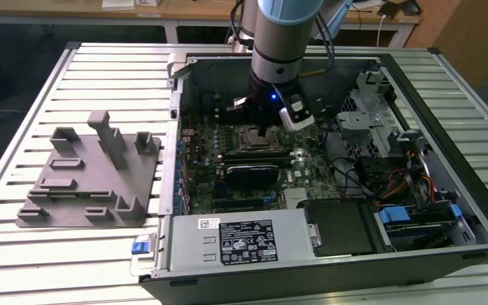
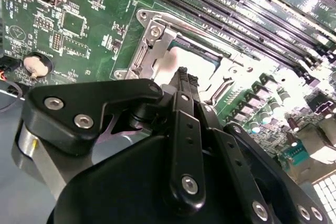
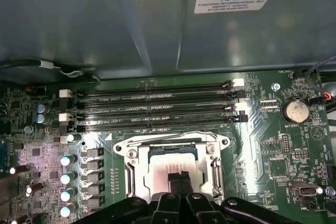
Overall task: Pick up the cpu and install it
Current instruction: 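Install the second cpu locking lever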
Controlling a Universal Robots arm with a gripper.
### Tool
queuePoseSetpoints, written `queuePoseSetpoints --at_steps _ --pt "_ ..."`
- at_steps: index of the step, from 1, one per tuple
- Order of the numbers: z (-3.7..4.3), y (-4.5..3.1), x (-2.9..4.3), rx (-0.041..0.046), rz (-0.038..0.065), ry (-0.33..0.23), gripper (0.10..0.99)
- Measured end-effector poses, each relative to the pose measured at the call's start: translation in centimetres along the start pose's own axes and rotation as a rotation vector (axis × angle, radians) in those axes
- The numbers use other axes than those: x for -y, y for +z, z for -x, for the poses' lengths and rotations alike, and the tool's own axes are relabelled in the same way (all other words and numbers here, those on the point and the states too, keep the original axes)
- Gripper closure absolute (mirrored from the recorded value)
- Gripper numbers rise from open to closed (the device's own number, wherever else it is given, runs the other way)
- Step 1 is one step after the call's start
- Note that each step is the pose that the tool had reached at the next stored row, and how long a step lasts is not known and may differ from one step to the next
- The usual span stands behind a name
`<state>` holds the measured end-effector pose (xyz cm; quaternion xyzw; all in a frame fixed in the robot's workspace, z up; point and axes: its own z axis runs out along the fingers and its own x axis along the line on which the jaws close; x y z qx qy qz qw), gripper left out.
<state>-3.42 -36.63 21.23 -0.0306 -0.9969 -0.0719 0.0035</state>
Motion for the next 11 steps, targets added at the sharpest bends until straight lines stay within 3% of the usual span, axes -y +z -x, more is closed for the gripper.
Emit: queuePoseSetpoints --at_steps 11 --pt "-0.24 0.07 -0.04 0.0000 0.000 0.000 0.980"
